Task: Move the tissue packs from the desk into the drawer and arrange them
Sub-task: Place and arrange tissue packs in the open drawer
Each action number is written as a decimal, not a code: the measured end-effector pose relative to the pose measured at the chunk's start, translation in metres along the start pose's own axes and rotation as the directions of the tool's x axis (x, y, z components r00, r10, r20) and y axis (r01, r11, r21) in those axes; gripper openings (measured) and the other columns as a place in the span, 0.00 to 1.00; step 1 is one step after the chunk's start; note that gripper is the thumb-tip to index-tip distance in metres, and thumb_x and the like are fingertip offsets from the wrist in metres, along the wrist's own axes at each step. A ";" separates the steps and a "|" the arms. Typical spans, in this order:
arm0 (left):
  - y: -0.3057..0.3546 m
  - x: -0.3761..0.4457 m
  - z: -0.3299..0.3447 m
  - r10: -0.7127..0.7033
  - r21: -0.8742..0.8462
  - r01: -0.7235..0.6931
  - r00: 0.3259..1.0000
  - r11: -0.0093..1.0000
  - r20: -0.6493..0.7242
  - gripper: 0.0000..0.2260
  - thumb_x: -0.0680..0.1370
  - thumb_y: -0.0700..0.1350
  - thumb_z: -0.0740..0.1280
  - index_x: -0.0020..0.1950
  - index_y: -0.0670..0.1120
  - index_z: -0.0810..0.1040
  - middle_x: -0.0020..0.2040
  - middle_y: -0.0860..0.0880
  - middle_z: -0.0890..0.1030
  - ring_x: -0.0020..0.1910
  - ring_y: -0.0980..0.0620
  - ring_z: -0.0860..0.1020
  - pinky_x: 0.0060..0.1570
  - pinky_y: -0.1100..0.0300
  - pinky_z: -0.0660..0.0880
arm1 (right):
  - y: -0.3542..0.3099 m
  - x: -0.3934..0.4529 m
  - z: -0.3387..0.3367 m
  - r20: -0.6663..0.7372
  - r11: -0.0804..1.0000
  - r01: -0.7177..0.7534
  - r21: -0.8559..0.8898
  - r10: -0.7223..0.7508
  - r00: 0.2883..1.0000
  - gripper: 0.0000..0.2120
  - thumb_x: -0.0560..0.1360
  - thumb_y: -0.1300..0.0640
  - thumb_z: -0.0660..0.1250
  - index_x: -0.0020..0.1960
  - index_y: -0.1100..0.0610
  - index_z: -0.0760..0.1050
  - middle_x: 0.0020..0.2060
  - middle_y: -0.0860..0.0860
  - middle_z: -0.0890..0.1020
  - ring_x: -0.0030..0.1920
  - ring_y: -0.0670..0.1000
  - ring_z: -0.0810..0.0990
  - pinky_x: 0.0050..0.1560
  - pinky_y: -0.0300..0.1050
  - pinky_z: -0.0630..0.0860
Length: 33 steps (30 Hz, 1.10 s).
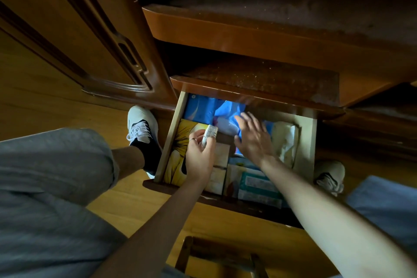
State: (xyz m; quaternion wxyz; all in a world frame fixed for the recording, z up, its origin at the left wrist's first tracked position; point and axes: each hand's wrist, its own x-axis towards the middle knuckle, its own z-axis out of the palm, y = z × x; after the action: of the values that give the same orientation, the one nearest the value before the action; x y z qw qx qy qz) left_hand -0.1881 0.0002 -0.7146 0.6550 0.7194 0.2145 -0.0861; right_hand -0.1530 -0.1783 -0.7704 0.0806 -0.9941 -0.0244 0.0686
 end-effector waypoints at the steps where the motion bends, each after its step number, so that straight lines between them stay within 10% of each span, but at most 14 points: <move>1: 0.000 -0.001 0.000 -0.003 0.024 0.003 1.000 1.000 0.009 0.08 0.79 0.47 0.67 0.57 0.54 0.74 0.44 0.55 0.82 0.38 0.65 0.80 0.36 0.68 0.76 | 0.001 -0.002 0.001 0.081 0.999 0.041 -0.036 -0.038 0.996 0.30 0.77 0.49 0.64 0.78 0.54 0.66 0.78 0.54 0.67 0.79 0.58 0.58 0.77 0.56 0.51; 5: -0.001 -0.003 -0.001 -0.001 0.088 -0.004 0.998 0.996 0.056 0.15 0.78 0.48 0.71 0.62 0.53 0.71 0.48 0.56 0.82 0.44 0.66 0.81 0.44 0.65 0.77 | -0.002 0.000 -0.005 0.189 0.995 0.050 -0.087 -0.033 0.981 0.30 0.80 0.43 0.59 0.80 0.50 0.61 0.81 0.53 0.59 0.81 0.57 0.49 0.80 0.59 0.43; 10: -0.002 -0.005 0.000 -0.004 0.191 -0.024 0.989 0.981 0.146 0.30 0.71 0.55 0.77 0.68 0.50 0.69 0.53 0.54 0.81 0.48 0.61 0.83 0.46 0.60 0.82 | 0.000 -0.031 -0.030 -0.055 0.963 -0.045 0.266 0.061 0.997 0.18 0.77 0.54 0.68 0.67 0.55 0.77 0.64 0.55 0.79 0.68 0.57 0.74 0.68 0.53 0.68; 17: 0.002 -0.031 0.023 0.130 0.361 -0.395 0.806 0.845 0.578 0.26 0.67 0.49 0.79 0.61 0.59 0.74 0.52 0.58 0.82 0.51 0.59 0.81 0.46 0.61 0.78 | 0.032 -0.092 -0.068 0.516 0.369 -0.487 0.791 0.025 0.856 0.12 0.77 0.43 0.72 0.59 0.43 0.80 0.50 0.47 0.87 0.46 0.46 0.86 0.43 0.40 0.82; 21: 0.000 -0.038 0.025 0.098 0.491 -0.514 0.754 0.703 0.650 0.33 0.70 0.45 0.77 0.73 0.53 0.69 0.63 0.50 0.78 0.62 0.50 0.77 0.56 0.54 0.78 | 0.045 -0.114 -0.060 0.451 0.436 -0.444 0.782 0.095 0.887 0.16 0.76 0.52 0.75 0.62 0.49 0.76 0.55 0.51 0.85 0.49 0.48 0.85 0.46 0.49 0.84; 25: 0.004 -0.025 0.006 0.187 0.712 -0.499 0.861 0.494 0.474 0.24 0.77 0.48 0.70 0.73 0.49 0.71 0.67 0.48 0.75 0.67 0.46 0.72 0.61 0.50 0.73 | 0.055 -0.128 -0.048 0.323 0.602 -0.451 0.659 0.315 0.892 0.23 0.73 0.47 0.77 0.62 0.51 0.70 0.54 0.45 0.80 0.54 0.47 0.81 0.47 0.42 0.79; 33: -0.007 -0.011 -0.031 0.059 0.917 -0.339 0.940 0.210 0.335 0.21 0.79 0.49 0.65 0.72 0.50 0.70 0.73 0.48 0.68 0.72 0.45 0.64 0.69 0.48 0.64 | 0.004 -0.086 -0.045 0.221 0.621 -0.284 0.730 0.179 0.959 0.12 0.80 0.45 0.68 0.61 0.46 0.74 0.53 0.48 0.85 0.51 0.46 0.83 0.50 0.48 0.80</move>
State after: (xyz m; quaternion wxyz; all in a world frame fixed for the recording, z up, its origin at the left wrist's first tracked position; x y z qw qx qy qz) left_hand -0.2061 0.0287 -0.7125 0.0970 0.9743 -0.0558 -0.1956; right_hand -0.2318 -0.1944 -0.7157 0.4751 -0.8581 0.1296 0.1452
